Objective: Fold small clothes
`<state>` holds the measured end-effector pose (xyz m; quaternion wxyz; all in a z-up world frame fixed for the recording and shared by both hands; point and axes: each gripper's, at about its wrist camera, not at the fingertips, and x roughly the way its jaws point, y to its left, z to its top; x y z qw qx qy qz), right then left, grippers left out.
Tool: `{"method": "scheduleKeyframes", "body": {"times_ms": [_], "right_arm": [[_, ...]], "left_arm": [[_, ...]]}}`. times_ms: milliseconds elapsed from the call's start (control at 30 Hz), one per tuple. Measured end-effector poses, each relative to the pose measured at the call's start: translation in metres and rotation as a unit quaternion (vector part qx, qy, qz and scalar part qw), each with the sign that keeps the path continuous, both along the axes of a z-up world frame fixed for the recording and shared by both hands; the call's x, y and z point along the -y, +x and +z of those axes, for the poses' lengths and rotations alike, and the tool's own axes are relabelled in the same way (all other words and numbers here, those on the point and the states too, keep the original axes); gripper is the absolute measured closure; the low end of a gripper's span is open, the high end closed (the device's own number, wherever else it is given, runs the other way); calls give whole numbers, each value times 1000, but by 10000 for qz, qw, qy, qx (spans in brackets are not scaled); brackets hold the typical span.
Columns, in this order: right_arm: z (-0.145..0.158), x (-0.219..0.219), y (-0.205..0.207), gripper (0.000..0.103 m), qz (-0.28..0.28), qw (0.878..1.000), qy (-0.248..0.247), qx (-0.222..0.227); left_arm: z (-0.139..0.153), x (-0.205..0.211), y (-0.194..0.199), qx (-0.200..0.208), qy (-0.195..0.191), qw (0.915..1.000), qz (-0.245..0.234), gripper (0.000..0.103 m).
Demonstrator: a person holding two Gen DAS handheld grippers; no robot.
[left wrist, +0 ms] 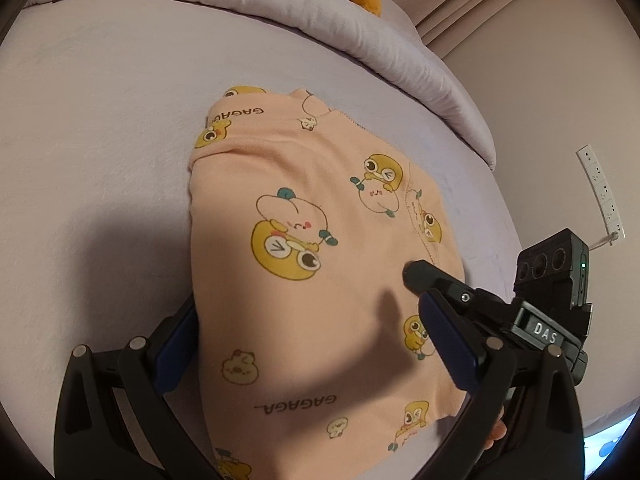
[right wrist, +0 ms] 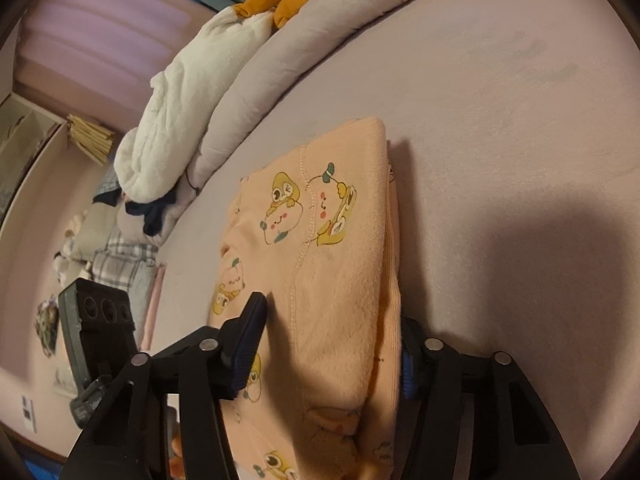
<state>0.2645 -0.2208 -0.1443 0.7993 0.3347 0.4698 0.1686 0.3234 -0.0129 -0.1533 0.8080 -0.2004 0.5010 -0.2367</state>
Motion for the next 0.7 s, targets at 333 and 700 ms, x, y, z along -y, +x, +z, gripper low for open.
{"method": "scheduleKeyframes", "body": {"times_ms": [333,700], "right_arm": [[0,-5,2,60,30,9999,-119,73],[8,-23,-1,71,-44,9962,-838,224]], "left_arm": [[-2,-2,-1,77,455,9987,219,33],[0,-1,-3,138,757,9966,299,45]]}}
